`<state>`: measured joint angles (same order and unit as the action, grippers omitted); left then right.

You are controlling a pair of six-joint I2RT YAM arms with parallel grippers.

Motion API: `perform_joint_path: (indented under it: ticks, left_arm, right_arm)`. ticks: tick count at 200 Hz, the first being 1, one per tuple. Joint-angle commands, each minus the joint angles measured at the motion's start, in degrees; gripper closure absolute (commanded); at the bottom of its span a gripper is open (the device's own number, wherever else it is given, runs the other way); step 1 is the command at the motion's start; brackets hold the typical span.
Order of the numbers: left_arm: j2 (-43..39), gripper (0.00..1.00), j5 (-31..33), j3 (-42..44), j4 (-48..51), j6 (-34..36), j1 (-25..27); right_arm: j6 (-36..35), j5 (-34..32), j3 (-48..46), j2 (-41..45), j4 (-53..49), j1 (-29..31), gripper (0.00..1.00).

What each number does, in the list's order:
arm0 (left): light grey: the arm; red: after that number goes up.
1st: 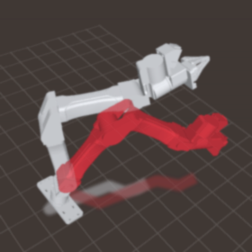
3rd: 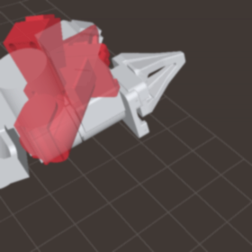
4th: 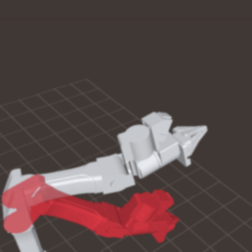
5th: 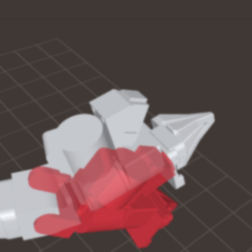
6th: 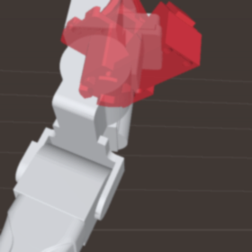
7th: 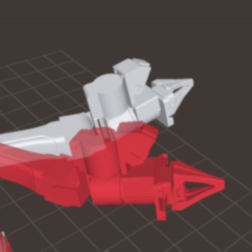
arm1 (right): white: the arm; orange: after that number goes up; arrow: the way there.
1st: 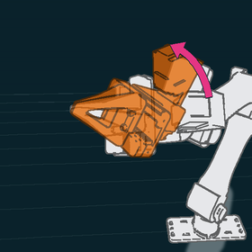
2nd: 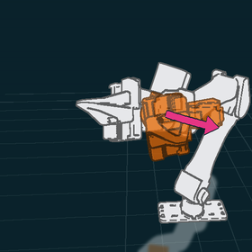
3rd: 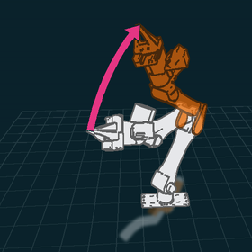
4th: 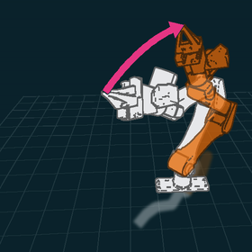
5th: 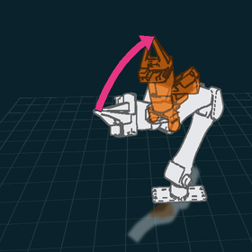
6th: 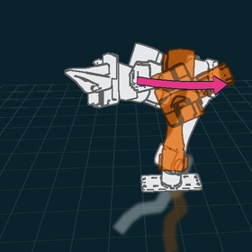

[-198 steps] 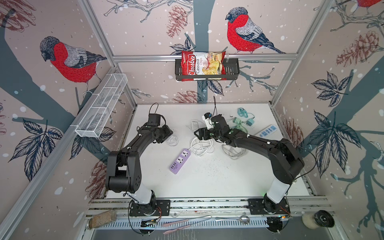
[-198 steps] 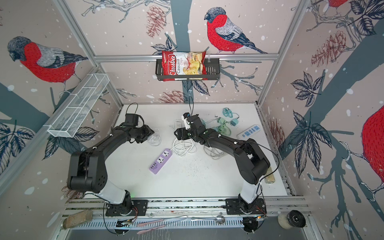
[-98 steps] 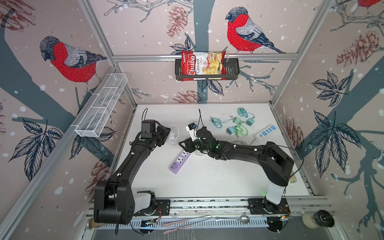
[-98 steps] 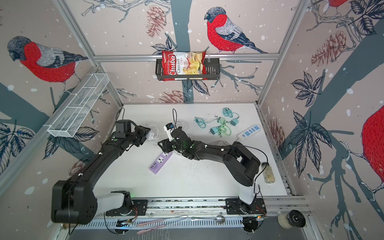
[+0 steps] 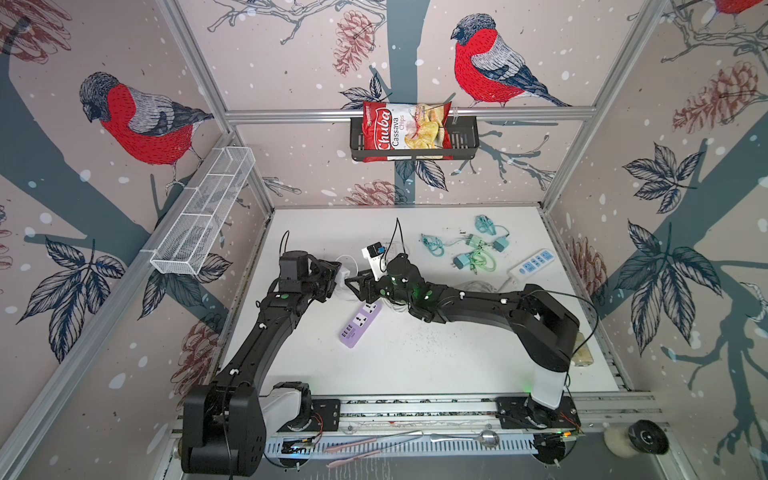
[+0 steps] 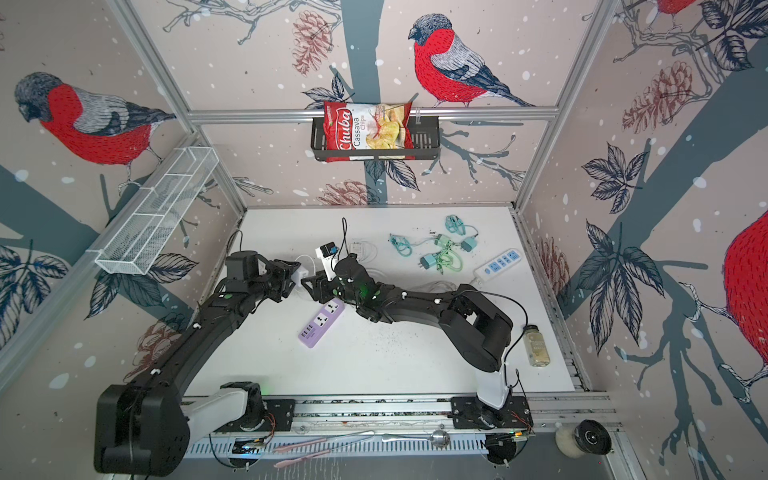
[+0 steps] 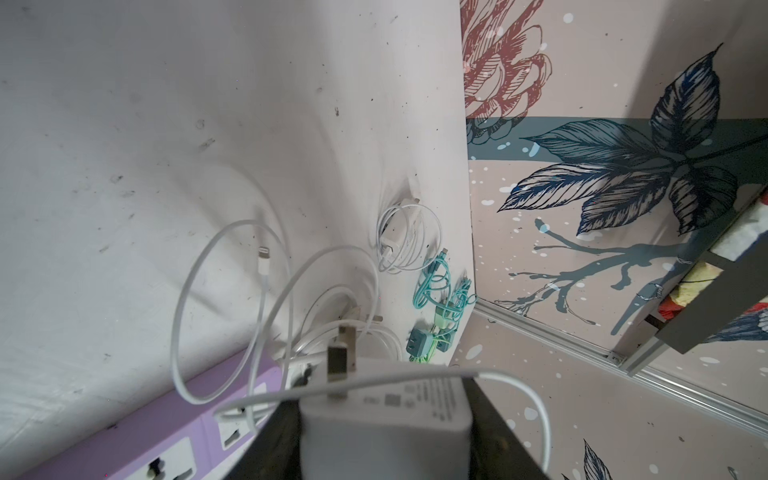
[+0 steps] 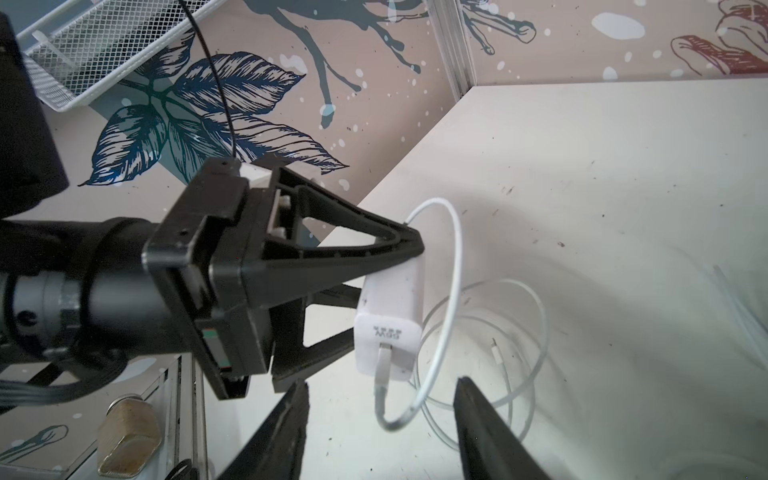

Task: Insert the plug
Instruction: 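Close the right gripper on the white charger held by the left gripper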

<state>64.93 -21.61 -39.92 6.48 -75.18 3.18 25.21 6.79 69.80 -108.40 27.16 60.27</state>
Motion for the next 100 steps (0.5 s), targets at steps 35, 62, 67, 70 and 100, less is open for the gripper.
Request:
perform_joint_path:
  ticks: [35,62,67,70,100]
  left_arm:
    - [0.51,1.00,-2.64,1.78,-6.73,-3.24,-0.28]
    - [0.67,1.00,-2.86,2.38,-7.92,-3.57,-0.61]
    - [0.69,1.00,-2.95,2.47,-7.97,-3.72,-0.78]
    - [0.68,1.00,-3.00,2.65,-8.15,-3.76,-0.80]
    - [0.96,1.00,-3.77,2.53,-8.52,-3.83,-1.16]
  right_arm:
    - [-0.34,-0.31,2.24,-2.14,2.90,0.33,0.46]
    - [-0.76,-1.04,3.98,-3.77,2.19,0.70,0.48]
    - [-0.70,-1.00,4.32,-4.22,2.01,0.70,0.48]
    - [-0.69,-0.97,4.41,-4.39,2.02,0.72,0.48]
    - [-0.60,-0.99,6.19,-6.46,1.74,0.99,0.50]
